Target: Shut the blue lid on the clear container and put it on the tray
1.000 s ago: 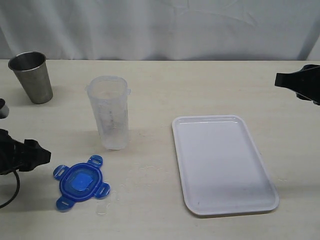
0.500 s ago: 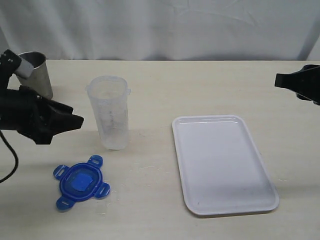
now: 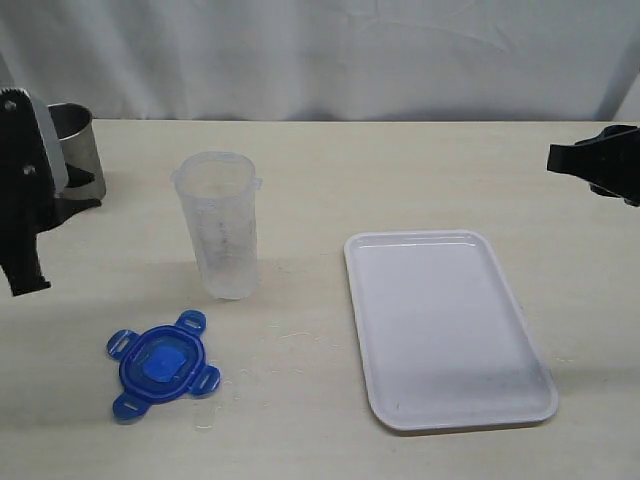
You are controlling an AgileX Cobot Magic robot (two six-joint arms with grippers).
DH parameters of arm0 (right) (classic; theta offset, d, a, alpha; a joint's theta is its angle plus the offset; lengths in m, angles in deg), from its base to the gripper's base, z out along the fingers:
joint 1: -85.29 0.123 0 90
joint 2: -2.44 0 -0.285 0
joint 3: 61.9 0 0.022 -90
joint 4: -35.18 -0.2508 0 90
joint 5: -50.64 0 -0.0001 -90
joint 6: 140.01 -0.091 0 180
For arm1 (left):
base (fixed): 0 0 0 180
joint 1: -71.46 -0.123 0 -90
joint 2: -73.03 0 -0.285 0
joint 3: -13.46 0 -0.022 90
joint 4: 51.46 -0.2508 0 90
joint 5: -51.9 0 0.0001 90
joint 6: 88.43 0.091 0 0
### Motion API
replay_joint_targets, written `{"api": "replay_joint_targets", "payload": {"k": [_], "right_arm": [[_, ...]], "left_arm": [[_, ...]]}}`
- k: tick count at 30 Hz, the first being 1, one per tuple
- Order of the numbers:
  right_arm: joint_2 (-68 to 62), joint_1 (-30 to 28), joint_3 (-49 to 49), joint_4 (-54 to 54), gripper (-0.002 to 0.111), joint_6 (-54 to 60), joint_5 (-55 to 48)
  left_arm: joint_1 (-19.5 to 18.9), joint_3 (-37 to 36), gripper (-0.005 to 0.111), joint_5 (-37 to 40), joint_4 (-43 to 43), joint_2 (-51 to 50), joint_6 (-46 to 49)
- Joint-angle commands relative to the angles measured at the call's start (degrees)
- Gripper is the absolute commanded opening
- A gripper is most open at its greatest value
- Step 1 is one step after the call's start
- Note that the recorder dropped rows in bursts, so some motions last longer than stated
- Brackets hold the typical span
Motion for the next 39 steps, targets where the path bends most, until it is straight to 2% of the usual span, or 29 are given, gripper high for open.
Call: {"api": "replay_joint_targets", "payload": {"k": [1, 3, 5, 7, 11, 13, 16, 21, 24, 27, 32, 39], "right_arm": [[-0.1, -0.5, 0.2, 0.2, 0.032, 0.8, 1.0], [-0.1, -0.5, 0.2, 0.2, 0.032, 1.0, 1.2], [-0.1, -0.5, 0.2, 0.2, 0.032, 1.5, 1.2], [-0.1, -0.5, 0.2, 0.2, 0.032, 1.5, 1.2], [-0.1, -0.5, 0.2, 0.2, 0.032, 1.5, 1.2], [-0.1, -0.5, 0.1, 0.2, 0.032, 1.5, 1.2], [-0.1, -0.5, 0.1, 0.2, 0.032, 1.5, 1.2], [-0.1, -0.5, 0.1, 0.2, 0.032, 1.5, 1.2], [-0.1, -0.5, 0.1, 0.2, 0.032, 1.8, 1.2], [-0.1, -0.5, 0.1, 0.2, 0.032, 2.0, 1.2], [-0.1, -0.5, -0.1, 0.2, 0.032, 2.0, 1.2], [-0.1, -0.5, -0.6, 0.2, 0.032, 2.2, 1.9]], "left_arm": [[4.5, -2.5, 0.031, 16.9, 0.3, 3.6, 26.7], [5.3, -3.2, 0.031, 17.1, 0.3, 4.4, 26.8], [6.7, -4.9, 0.032, 13.7, 0.3, 5.1, 21.0], [8.4, -7.5, 0.038, 11.7, 0.3, 5.2, 20.0], [14.0, -13.9, 0.051, 16.4, 0.3, 5.2, 20.2], [16.3, -16.8, 0.051, 19.4, 0.3, 5.2, 18.1], [19.6, -20.8, 0.051, 19.4, 0.3, 5.2, 15.6], [28.2, -21.4, 0.051, 20.6, 0.3, 5.2, 6.3], [32.0, -23.1, 0.051, 20.6, 0.3, 5.2, 4.1], [34.0, -25.0, 0.051, 20.8, 1.1, 5.2, 4.1], [34.5, -25.2, 0.051, 20.8, 3.7, 4.4, 3.8], [34.5, -24.0, 0.051, 24.5, 3.3, -5.6, 6.8]]}}
